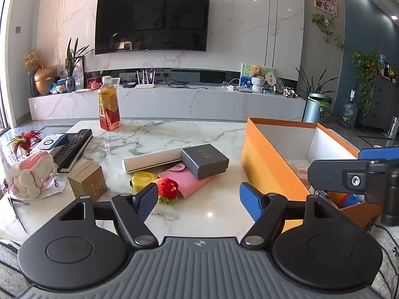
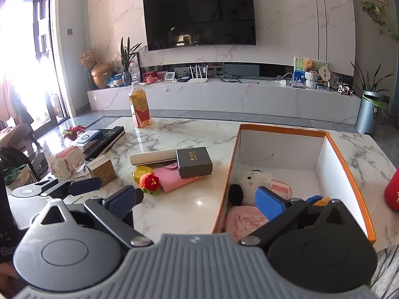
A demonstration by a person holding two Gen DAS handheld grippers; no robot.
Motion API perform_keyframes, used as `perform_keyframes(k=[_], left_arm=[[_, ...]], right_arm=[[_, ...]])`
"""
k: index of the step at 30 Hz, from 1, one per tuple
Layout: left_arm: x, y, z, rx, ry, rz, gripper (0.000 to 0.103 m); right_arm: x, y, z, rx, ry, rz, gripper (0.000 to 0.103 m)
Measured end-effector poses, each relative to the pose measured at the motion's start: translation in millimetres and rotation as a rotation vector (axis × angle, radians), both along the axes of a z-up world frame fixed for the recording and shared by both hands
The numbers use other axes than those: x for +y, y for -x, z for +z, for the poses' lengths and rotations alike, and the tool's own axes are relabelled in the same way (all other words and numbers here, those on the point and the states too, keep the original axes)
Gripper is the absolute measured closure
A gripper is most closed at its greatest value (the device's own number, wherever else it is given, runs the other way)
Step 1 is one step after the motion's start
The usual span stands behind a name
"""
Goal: Organize objects
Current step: 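Lift both tools out of the orange box and move back over the table, then grasp the small kraft box with the left tool while the right tool grasps the orange crochet ball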
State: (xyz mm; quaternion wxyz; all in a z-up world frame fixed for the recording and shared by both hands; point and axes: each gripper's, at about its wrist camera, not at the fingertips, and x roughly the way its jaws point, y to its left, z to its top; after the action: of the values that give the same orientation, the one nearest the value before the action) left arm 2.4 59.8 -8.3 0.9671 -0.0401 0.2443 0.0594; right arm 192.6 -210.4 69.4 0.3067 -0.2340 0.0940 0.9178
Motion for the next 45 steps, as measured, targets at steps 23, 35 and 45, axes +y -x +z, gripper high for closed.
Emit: perform_keyframes(k=[23, 35, 45], left_arm=[[112.2, -17.5, 25.1, 0.198, -0.01, 0.093, 0.022], [168.1, -76.2, 0.8, 0.366, -0.068, -0.25, 0.019], [199.4, -120.3, -29.7, 0.447, -0.092, -0.23, 0.019]], right_arm=[[-0.7, 113.3, -31.8, 0.016, -0.007, 0.154, 0.003], [16.1, 206.8, -92.1, -0.082, -0.033, 0.223, 0.015], [14.3, 236.6, -132.2, -0.154, -0.18, 0.278, 0.014]])
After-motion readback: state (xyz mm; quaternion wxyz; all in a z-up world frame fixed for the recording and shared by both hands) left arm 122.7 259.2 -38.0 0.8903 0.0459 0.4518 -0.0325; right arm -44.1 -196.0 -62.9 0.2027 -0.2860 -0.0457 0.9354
